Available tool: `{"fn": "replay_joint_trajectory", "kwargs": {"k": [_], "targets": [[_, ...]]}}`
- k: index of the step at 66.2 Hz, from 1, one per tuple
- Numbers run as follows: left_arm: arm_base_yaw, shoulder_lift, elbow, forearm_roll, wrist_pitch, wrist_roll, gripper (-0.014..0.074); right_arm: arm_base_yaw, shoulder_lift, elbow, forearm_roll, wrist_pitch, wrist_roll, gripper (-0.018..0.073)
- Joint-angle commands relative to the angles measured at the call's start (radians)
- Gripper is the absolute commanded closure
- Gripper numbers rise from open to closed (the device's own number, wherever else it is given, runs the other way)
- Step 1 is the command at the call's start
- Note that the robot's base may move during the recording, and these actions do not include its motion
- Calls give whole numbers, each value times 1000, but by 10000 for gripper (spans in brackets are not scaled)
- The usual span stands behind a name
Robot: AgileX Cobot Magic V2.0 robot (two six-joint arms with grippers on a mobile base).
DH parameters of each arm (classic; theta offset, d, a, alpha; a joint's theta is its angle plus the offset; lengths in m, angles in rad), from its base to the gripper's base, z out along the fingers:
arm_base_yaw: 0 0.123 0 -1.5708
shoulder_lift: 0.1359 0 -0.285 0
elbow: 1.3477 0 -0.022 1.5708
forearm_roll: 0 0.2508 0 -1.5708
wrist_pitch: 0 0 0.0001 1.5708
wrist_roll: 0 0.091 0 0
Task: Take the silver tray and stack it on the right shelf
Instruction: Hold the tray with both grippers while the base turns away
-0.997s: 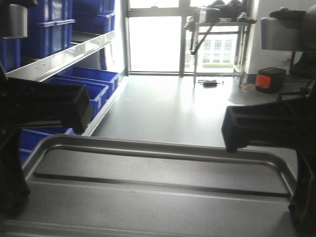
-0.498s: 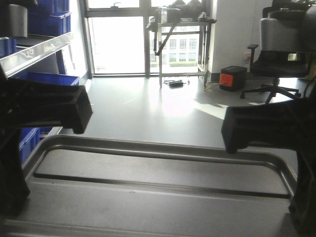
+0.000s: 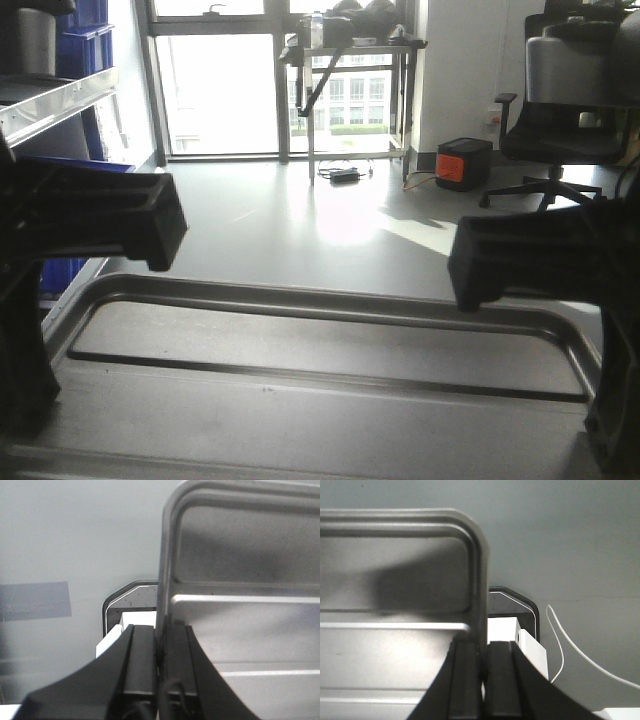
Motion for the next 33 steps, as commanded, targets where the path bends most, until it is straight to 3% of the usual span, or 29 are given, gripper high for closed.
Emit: {"fn": "replay_joint_trajectory", "kwargs": {"k": [1, 33], "targets": [[-2, -21, -23, 29, 24, 0, 696, -1, -19, -22, -35, 30, -3, 495], [-2, -21, -23, 29, 24, 0, 696, -1, -19, -22, -35, 30, -3, 495]]}}
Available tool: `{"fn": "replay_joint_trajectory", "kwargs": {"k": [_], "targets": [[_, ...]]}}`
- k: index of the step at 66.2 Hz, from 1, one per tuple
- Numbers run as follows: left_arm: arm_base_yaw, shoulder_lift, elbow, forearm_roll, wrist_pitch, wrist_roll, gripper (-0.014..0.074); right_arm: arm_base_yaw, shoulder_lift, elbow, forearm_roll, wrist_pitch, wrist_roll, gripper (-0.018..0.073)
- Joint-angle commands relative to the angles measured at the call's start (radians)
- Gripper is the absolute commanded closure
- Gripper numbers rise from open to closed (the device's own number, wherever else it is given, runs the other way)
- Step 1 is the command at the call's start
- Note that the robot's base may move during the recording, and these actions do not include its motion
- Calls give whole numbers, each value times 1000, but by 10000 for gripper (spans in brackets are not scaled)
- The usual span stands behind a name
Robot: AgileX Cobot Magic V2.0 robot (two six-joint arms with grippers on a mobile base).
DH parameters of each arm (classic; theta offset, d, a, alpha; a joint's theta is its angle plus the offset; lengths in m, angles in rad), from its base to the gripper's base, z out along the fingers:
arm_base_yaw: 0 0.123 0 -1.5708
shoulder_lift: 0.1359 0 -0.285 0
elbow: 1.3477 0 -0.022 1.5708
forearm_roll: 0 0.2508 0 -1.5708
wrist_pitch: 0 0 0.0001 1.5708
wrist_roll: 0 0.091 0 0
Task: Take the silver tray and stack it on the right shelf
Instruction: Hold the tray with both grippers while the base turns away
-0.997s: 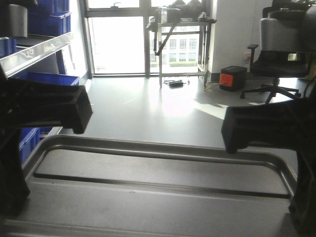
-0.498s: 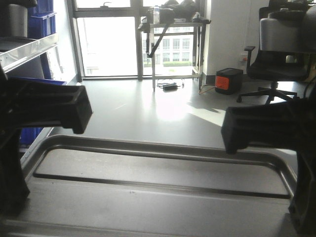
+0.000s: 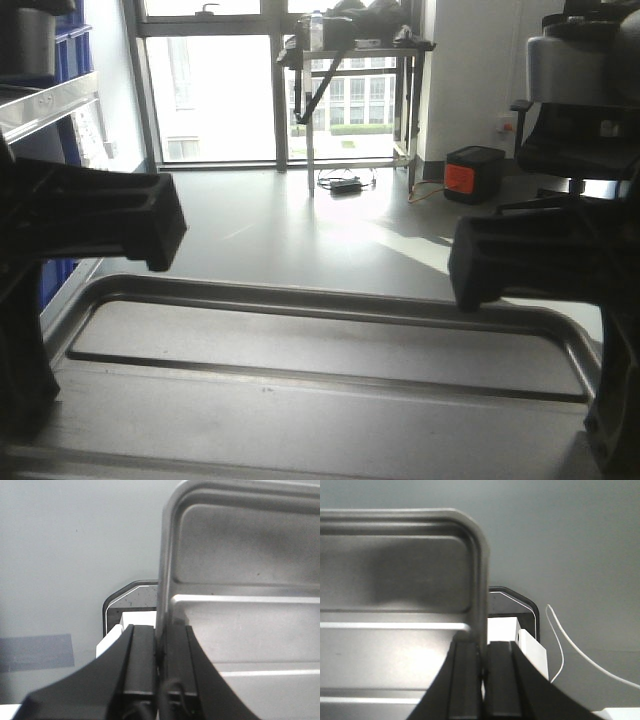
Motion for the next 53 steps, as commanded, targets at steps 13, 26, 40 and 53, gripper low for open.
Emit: {"fn": "replay_joint_trajectory", "kwargs": {"k": [13, 26, 40, 53], "targets": [[-2, -21, -23, 29, 24, 0, 696, -1, -19, -22, -35, 31, -5, 495], [-2, -21, -23, 29, 24, 0, 696, -1, -19, -22, -35, 31, -5, 495], [-2, -21, -23, 29, 24, 0, 696, -1, -19, -22, -35, 31, -5, 495], [-2, -21, -23, 31, 26, 0, 696, -1, -19, -22, -35, 31, -5, 495]]}}
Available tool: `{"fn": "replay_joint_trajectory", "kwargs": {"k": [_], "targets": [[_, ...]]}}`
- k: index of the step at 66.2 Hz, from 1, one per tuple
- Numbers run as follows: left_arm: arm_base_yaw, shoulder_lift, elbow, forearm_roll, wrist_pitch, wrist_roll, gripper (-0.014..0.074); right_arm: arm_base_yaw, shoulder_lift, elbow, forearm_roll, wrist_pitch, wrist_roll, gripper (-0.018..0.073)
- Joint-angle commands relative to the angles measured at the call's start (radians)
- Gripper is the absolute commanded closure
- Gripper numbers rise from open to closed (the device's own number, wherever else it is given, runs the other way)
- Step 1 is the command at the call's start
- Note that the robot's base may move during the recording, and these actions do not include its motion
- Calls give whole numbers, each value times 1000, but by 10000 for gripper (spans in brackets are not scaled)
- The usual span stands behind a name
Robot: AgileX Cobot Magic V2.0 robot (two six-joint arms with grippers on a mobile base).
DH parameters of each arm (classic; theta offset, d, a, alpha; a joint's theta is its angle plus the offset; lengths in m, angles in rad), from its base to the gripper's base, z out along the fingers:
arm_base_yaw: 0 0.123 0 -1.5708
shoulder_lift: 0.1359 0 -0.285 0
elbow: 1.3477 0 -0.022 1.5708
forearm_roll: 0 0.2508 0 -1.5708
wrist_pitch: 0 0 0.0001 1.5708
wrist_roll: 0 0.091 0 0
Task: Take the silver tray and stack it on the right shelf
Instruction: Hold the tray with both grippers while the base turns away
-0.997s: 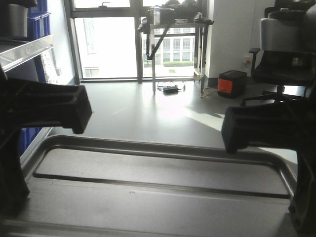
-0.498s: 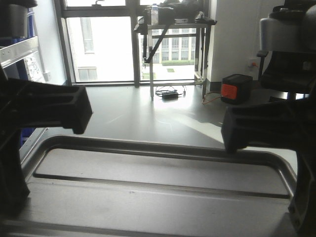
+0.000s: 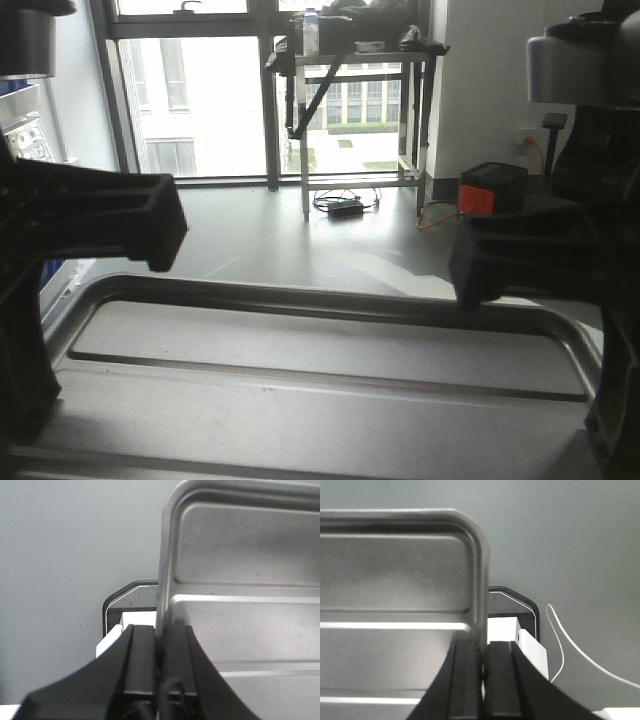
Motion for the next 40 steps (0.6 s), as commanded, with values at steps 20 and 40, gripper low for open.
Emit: {"fn": "replay_joint_trajectory", "kwargs": {"k": [20, 40], "targets": [[-2, -21, -23, 31, 26, 0, 696, -1, -19, -22, -35, 31, -5, 495], [-2, -21, -23, 31, 26, 0, 696, -1, -19, -22, -35, 31, -5, 495]]}}
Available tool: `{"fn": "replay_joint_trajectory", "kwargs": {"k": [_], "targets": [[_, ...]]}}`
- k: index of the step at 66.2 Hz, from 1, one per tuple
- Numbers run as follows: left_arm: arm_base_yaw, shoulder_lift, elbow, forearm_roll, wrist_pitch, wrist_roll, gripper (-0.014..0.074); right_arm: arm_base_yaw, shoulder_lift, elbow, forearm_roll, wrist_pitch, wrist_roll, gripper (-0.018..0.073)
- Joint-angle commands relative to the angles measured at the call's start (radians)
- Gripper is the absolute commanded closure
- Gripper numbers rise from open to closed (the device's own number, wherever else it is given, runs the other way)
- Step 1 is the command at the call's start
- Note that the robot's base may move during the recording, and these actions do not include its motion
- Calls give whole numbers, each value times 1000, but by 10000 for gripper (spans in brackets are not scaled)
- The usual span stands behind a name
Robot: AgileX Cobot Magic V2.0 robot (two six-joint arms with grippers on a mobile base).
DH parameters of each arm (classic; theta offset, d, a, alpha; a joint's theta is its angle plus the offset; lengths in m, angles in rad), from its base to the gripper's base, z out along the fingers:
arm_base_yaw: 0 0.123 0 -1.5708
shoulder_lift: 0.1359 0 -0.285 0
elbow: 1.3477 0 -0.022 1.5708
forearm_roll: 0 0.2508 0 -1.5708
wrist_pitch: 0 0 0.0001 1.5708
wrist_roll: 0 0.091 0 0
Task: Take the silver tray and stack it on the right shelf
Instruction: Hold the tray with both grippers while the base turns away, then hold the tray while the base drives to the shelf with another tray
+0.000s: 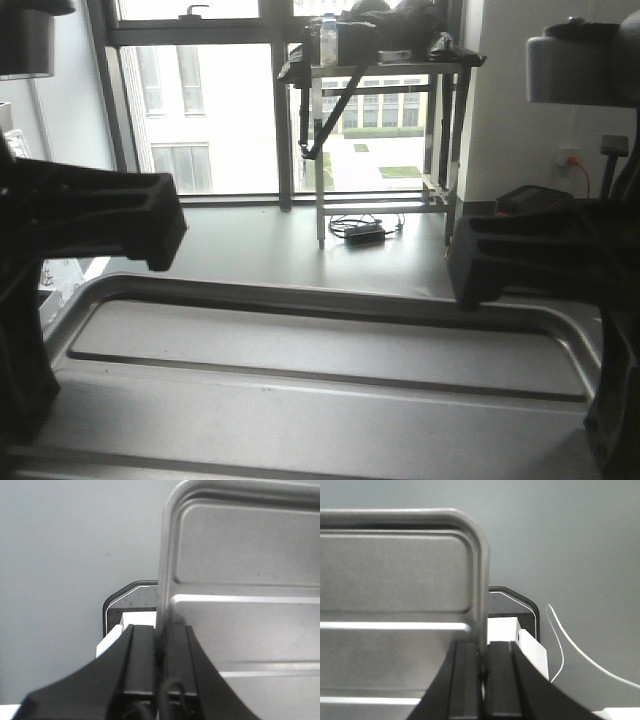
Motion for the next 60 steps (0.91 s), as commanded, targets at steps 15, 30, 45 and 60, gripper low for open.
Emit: {"fn": "replay_joint_trajectory", "kwargs": {"k": [15, 30, 45, 60], "targets": [[-2, -21, -23, 31, 26, 0, 696, -1, -19, -22, -35, 31, -5, 495], [-2, -21, -23, 31, 26, 0, 696, -1, -19, -22, -35, 31, -5, 495], [-2, -21, -23, 36, 28, 0, 696, -1, -19, -22, -35, 30, -5, 495], [-2, -21, -23, 36, 28, 0, 696, -1, -19, -22, -35, 30, -5, 495]]}}
